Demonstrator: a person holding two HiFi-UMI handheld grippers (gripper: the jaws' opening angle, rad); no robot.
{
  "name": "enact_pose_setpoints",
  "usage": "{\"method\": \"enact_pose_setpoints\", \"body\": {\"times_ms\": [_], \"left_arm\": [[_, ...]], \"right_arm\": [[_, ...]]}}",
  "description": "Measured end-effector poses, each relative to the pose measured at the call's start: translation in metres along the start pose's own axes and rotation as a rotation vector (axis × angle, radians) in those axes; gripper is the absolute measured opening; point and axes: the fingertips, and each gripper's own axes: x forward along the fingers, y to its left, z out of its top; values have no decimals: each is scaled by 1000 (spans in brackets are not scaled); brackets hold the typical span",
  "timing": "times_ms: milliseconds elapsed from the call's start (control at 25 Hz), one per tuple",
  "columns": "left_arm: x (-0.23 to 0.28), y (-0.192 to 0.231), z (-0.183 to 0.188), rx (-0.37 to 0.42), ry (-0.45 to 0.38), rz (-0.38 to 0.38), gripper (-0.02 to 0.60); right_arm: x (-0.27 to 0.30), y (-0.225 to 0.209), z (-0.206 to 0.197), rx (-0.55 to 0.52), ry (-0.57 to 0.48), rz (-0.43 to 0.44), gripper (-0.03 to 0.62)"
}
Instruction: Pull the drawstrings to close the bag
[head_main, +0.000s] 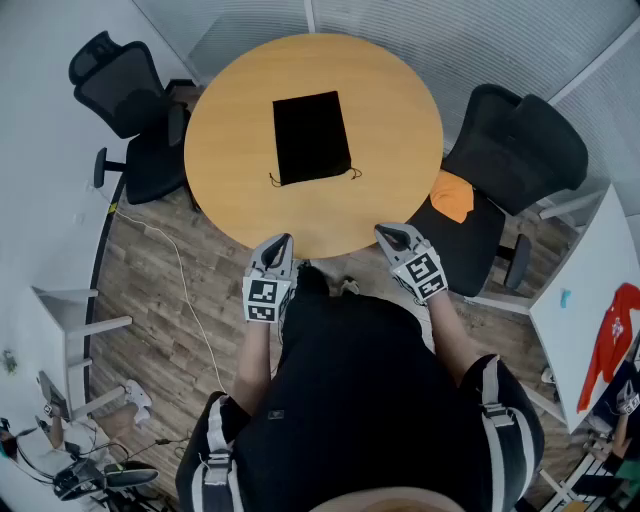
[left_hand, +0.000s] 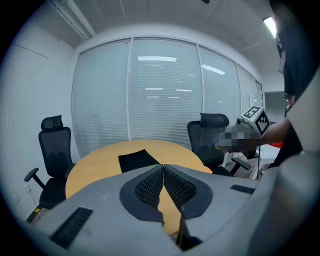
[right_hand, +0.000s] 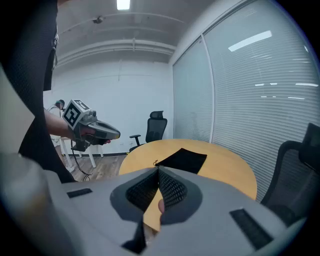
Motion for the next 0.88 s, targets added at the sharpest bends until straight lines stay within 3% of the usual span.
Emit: {"method": "enact_pose_setpoints", "body": {"times_ms": [640,880], "left_arm": [[-8,11,-2,-20,-20,70,17],[-8,9,1,-63,-54,44,15]], "right_arm": [[-7,-11,-3,2,1,-67,55],[-5,-13,-9,16,1,-58,57]]}}
